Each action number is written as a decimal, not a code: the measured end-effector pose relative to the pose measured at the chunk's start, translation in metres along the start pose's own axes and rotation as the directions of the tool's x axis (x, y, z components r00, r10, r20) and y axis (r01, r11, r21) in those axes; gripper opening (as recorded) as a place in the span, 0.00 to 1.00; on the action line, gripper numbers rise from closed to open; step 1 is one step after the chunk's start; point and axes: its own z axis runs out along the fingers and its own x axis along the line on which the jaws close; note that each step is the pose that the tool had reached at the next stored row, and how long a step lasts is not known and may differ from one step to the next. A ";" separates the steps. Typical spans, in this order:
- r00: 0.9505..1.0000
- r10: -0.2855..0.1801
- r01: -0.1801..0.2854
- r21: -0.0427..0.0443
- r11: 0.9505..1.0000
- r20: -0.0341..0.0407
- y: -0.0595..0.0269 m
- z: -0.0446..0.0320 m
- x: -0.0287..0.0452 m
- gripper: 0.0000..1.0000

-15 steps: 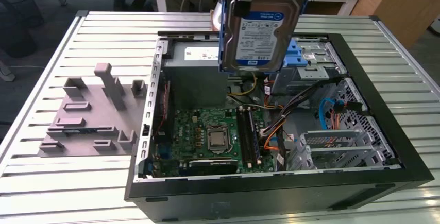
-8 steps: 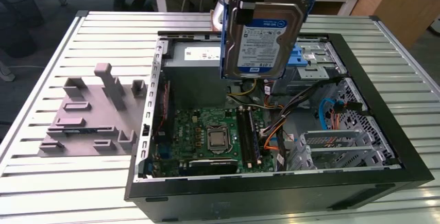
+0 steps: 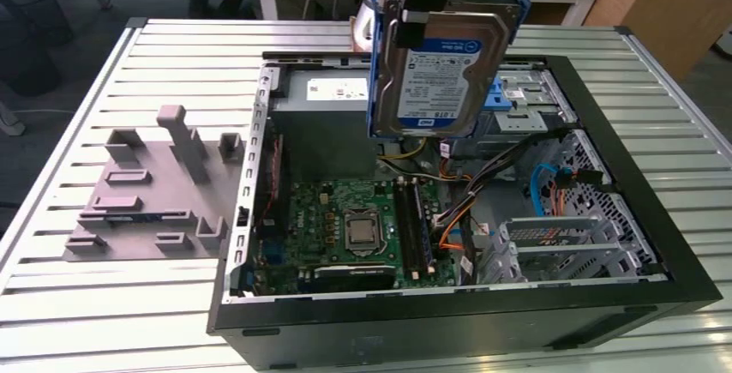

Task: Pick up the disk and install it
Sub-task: 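Pick up the disk, then insert the disk into the insertion slot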

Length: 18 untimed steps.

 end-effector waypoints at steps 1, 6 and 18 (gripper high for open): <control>1.000 0.000 0.000 0.000 1.000 0.000 -0.0001 0.0000 0.0006 0.37; 1.000 0.000 0.000 0.000 1.000 0.000 -0.0001 0.0000 0.0010 0.37; 1.000 0.000 0.000 0.000 1.000 0.000 -0.0003 0.0000 0.0051 0.37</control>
